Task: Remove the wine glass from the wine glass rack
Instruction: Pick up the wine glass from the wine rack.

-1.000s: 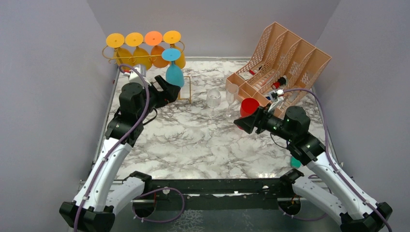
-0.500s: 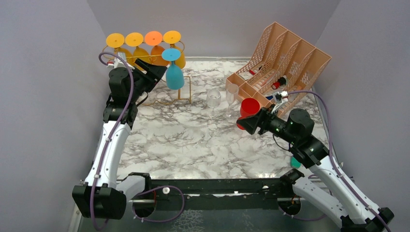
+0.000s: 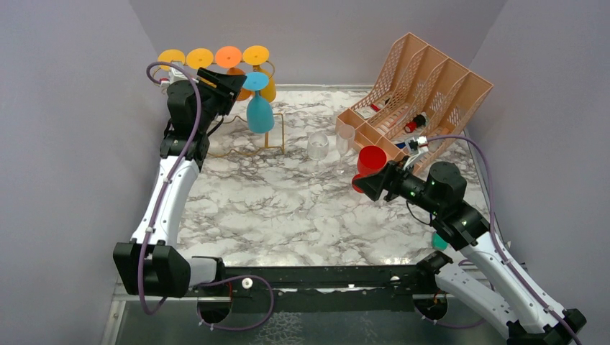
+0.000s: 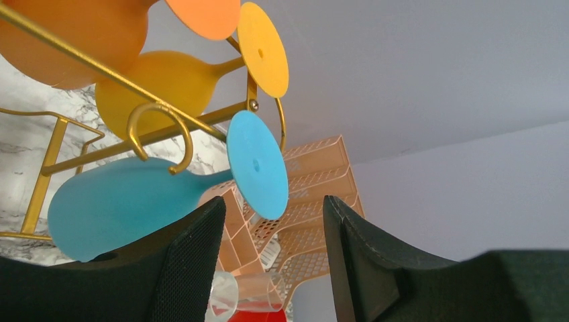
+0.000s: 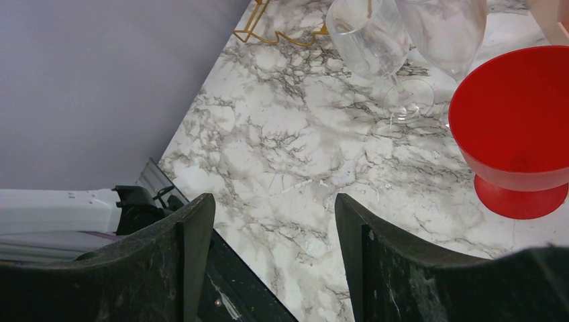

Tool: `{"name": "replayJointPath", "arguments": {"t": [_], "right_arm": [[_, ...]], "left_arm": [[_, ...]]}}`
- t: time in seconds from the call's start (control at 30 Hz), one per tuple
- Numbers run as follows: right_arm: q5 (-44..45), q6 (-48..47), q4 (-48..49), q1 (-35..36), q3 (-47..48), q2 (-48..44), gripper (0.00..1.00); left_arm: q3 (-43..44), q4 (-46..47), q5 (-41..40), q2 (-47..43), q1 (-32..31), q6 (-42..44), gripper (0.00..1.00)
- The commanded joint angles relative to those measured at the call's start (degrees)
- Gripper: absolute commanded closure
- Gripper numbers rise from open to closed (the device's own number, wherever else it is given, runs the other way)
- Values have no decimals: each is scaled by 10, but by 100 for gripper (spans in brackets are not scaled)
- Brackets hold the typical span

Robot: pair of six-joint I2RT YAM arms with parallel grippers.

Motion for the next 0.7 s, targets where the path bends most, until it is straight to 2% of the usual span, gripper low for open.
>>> {"name": "replayJointPath", "arguments": {"t": [0.0, 0.3, 0.67], "right_arm": [[14, -8, -16, 2, 13, -10, 31], [13, -8, -17, 2, 13, -14, 31], [10, -4, -12, 2, 6, -10, 31]], "left_arm": [[30, 7, -31, 29, 3, -10, 45], [59, 4, -41, 77, 2, -6, 56], [29, 11, -53, 54, -5, -24, 56]]}}
